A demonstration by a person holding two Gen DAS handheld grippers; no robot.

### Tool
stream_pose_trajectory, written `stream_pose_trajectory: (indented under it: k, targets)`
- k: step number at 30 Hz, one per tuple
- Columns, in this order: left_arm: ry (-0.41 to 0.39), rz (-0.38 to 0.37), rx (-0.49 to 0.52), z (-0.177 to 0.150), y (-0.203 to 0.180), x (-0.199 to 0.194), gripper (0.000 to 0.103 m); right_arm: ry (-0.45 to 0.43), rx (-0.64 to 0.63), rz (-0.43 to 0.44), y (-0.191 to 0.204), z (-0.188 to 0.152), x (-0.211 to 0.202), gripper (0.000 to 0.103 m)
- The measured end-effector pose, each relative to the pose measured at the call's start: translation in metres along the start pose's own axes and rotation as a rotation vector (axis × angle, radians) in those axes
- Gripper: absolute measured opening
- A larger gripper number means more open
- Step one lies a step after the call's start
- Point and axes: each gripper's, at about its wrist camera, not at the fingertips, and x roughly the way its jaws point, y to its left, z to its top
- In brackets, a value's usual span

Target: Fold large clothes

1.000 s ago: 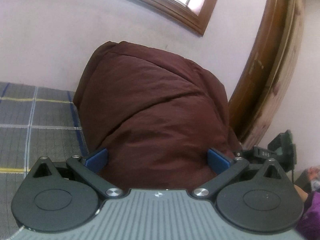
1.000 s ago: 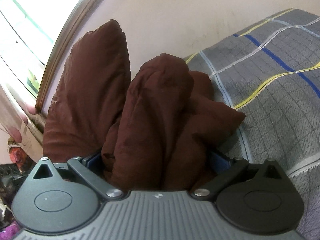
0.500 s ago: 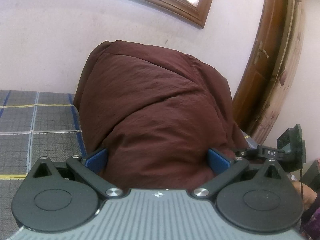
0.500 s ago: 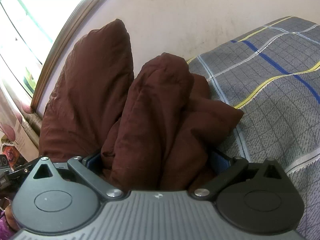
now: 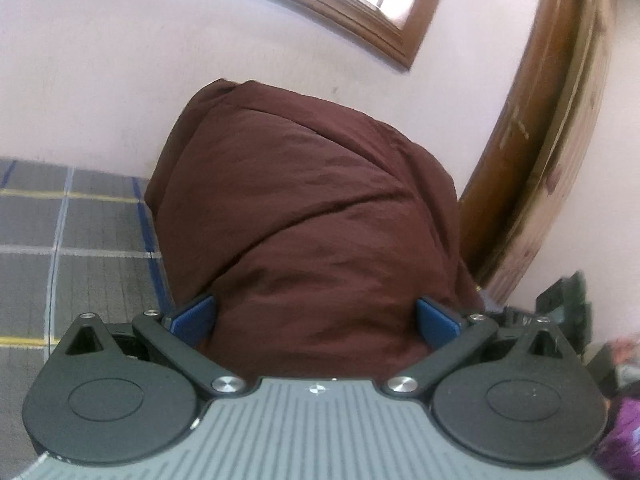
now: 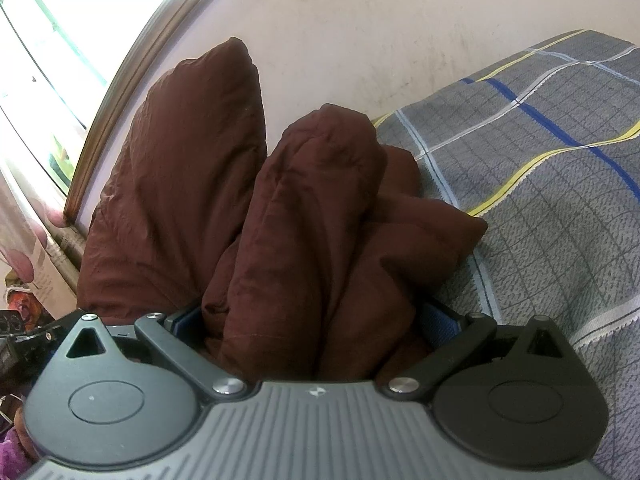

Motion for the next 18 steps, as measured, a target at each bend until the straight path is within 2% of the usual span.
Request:
stream_pose_trajectory:
  k: [4, 7, 12, 14, 18]
  targets:
    - [-0.012, -0.089, -0.219, 0.003, 0.04, -0.009, 0.103, 0.0, 0.001, 0.004, -0.001, 0.0, 0.0, 0.103]
    - [0.047, -0.098, -0.309, 0.004, 0.061, -0.003, 0.103, -0.001, 0.002, 0.007, -0.001, 0.0, 0.0, 0.103]
    - [0.15, -0.203, -0.304, 0.0, 0.064, 0.018, 0.103, 0.0, 0.003, 0.009, -0.001, -0.001, 0.0, 0.103]
    - [0.149, -0.211, -0.288, -0.002, 0.066, 0.025, 0.103, 0.002, 0.005, 0.011, -0.001, -0.001, 0.001, 0.103]
    - [0.157, -0.285, -0.299, -0.005, 0.077, 0.041, 0.103, 0.015, 0.016, 0.022, -0.003, 0.001, 0.002, 0.103]
